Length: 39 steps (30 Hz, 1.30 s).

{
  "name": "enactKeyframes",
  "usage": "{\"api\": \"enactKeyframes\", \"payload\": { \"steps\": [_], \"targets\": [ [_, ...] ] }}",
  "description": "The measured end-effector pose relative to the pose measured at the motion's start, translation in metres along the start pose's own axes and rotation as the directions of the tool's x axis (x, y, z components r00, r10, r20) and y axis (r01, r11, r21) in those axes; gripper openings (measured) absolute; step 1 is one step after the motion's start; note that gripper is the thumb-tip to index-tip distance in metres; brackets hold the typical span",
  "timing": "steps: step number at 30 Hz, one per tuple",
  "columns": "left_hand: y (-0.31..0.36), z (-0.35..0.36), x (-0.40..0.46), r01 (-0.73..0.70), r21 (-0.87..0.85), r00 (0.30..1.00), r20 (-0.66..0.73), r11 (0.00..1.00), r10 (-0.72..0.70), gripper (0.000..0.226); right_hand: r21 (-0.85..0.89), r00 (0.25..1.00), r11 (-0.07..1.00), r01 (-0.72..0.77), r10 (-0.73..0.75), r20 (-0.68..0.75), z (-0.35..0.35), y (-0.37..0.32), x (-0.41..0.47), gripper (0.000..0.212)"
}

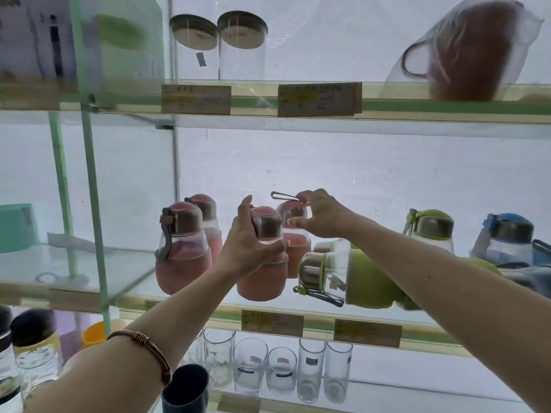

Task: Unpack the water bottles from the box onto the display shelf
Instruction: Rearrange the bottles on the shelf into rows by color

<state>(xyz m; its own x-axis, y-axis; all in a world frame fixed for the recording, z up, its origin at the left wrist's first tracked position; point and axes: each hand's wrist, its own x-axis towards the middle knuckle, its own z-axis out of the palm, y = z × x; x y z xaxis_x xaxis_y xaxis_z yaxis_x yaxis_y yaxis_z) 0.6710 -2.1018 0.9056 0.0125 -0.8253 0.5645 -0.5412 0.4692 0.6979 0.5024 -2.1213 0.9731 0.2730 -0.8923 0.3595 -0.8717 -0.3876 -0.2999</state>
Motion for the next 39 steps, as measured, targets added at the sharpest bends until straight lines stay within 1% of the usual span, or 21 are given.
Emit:
{"api": "enactKeyframes", "payload": {
  "steps": [4, 7, 9, 12, 16, 18, 20, 22, 23, 27, 29, 30, 31, 33, 35, 37, 39],
  "targets": [
    [-0.002, 0.003, -0.001, -0.045, 0.002, 0.997, -0.060, 0.999, 0.045, 0.088, 0.002, 0.999, 1.000, -0.006, 0.006, -0.033, 0.009, 0.008, 0.016, 0.063],
    [-0.008, -0.003, 0.001, -0.034, 0.021, 0.993, -0.110, 0.999, 0.036, 0.086, 0.026, 0.997, 1.000, 0.004, -0.002, -0.071, 0.013, 0.009, 0.026, 0.061],
    [-0.014, -0.009, 0.004, -0.019, 0.036, 0.993, -0.116, 0.999, 0.024, 0.084, 0.055, 0.995, 0.998, 0.029, -0.023, -0.100, 0.014, 0.008, 0.031, 0.057],
    [-0.017, -0.015, 0.006, -0.006, 0.055, 0.997, -0.082, 0.998, 0.011, 0.081, 0.104, 0.987, 0.993, 0.055, -0.039, -0.153, 0.017, 0.008, 0.035, 0.055],
    [-0.020, -0.015, 0.006, 0.004, 0.041, 0.999, -0.043, 0.999, -0.002, 0.086, 0.157, 0.975, 0.983, 0.096, -0.061, -0.211, 0.013, 0.006, 0.031, 0.063],
    [-0.022, -0.015, 0.006, 0.011, 0.006, 0.999, -0.045, 1.000, -0.010, 0.094, 0.148, 0.979, 0.984, 0.095, -0.066, -0.190, 0.011, 0.008, 0.029, 0.066],
    [-0.024, -0.014, 0.006, 0.024, -0.034, 0.999, -0.038, 0.999, -0.025, 0.107, 0.129, 0.987, 0.987, 0.096, -0.078, -0.139, 0.014, 0.010, 0.028, 0.072],
    [-0.025, -0.013, 0.006, 0.067, -0.076, 0.998, -0.007, 0.995, -0.068, 0.117, 0.126, 0.991, 0.988, 0.086, -0.072, -0.111, 0.020, 0.012, 0.027, 0.079],
    [-0.027, -0.012, 0.007, 0.096, -0.087, 0.995, 0.012, 0.992, -0.095, 0.118, 0.132, 0.991, 0.988, 0.081, -0.066, -0.114, 0.024, 0.013, 0.027, 0.078],
    [-0.036, -0.017, 0.007, 0.202, -0.108, 0.977, 0.097, 0.973, -0.192, 0.116, 0.191, 0.979, 0.977, 0.093, -0.054, -0.196, 0.033, 0.013, 0.029, 0.068],
    [-0.037, -0.021, 0.009, 0.239, -0.138, 0.964, 0.149, 0.961, -0.219, 0.114, 0.192, 0.973, 0.977, 0.088, -0.043, -0.227, 0.034, 0.010, 0.028, 0.065],
    [-0.038, -0.020, 0.009, 0.232, -0.143, 0.967, 0.143, 0.962, -0.212, 0.111, 0.186, 0.969, 0.979, 0.081, -0.034, -0.245, 0.034, 0.009, 0.027, 0.064],
    [-0.037, -0.017, 0.009, 0.209, -0.140, 0.975, 0.108, 0.968, -0.195, 0.106, 0.177, 0.964, 0.982, 0.069, -0.020, -0.266, 0.034, 0.007, 0.026, 0.062],
    [-0.034, -0.009, 0.007, 0.150, -0.079, 0.988, -0.016, 0.986, -0.151, 0.099, 0.147, 0.953, 0.989, 0.029, 0.018, -0.303, 0.036, 0.005, 0.023, 0.059],
    [-0.028, 0.000, 0.004, 0.101, 0.039, 0.989, -0.116, 0.994, -0.096, 0.107, 0.085, 0.949, 0.996, -0.008, 0.035, -0.314, 0.039, 0.003, 0.022, 0.059],
    [-0.023, 0.007, 0.002, 0.045, 0.184, 0.985, -0.172, 0.982, -0.013, 0.115, 0.046, 0.957, 0.999, -0.017, 0.030, -0.290, 0.042, 0.001, 0.025, 0.059],
    [-0.020, 0.010, 0.000, 0.023, 0.281, 0.982, -0.188, 0.959, 0.031, 0.118, 0.077, 0.969, 0.997, -0.011, 0.030, -0.244, 0.040, 0.003, 0.027, 0.061]
  ]
}}
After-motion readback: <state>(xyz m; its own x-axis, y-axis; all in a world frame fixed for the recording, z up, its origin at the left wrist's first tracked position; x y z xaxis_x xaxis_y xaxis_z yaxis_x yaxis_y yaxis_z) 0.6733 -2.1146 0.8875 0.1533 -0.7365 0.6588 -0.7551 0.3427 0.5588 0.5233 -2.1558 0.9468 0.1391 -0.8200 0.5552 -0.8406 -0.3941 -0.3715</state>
